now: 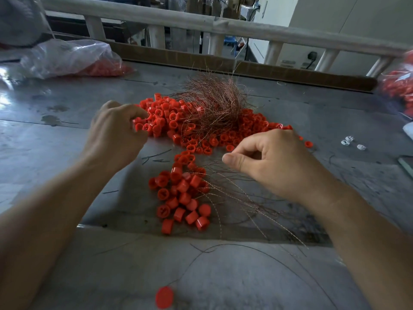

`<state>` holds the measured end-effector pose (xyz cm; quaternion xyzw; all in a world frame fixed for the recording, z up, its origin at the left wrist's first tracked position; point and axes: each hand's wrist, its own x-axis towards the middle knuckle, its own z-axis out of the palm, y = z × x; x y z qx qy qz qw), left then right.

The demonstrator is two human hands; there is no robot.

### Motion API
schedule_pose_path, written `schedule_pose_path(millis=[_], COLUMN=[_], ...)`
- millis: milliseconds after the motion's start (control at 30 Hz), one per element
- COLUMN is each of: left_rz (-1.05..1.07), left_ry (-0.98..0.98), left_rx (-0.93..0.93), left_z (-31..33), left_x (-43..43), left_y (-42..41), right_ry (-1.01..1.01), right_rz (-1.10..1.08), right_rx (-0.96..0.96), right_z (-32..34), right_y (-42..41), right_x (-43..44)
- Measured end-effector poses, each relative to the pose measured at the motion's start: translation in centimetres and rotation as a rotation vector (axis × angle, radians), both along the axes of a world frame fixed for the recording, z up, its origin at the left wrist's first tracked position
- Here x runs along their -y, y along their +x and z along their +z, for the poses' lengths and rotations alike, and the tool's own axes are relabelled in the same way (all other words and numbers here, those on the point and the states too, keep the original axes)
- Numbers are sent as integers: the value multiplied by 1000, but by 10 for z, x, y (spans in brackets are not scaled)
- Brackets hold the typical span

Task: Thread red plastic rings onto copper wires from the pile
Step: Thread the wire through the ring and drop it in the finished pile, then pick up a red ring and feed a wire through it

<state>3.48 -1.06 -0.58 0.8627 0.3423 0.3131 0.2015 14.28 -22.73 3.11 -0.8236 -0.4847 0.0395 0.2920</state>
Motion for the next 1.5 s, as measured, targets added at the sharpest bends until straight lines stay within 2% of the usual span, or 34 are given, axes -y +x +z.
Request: schedule_pose_path(millis=[200, 367, 433, 533, 600, 700, 767, 967, 1200, 1433, 1500], left_rz=[35, 12, 23, -26, -183, -444, -522, -555, -530, -543, -546], left_ry=[51, 97, 59, -67, -162, -173, -147, -78, -56, -72, -74], left_rx=[-164, -122, -35, 175, 280, 269, 204, 124, 74, 76, 76], left_z=[-7, -7, -3, 6, 14, 20, 18, 16, 14, 14, 14], left_x=[-5, -10, -7, 8, 23, 41, 48, 55, 54, 55, 55], left_y=[10, 10, 7, 1, -4, -9, -8, -5, -3, -4, -4], right_ry=[192, 287, 290, 273, 227, 167, 149, 71, -34, -72, -25], right_rz=[-146, -270, -297, -322, -327, -289, -228, -81, -114, -75, -84], right_rx=[51, 40, 36, 38, 50, 45, 56, 225, 509, 528, 518], right_z=[5, 7, 7, 5, 2, -3, -6, -15, -23, -28, -28], right_y=[11, 23, 26, 30, 33, 33, 30, 22, 17, 18, 20], right_x=[-1, -1, 0, -1, -2, -6, -10, -23, -36, -39, -39])
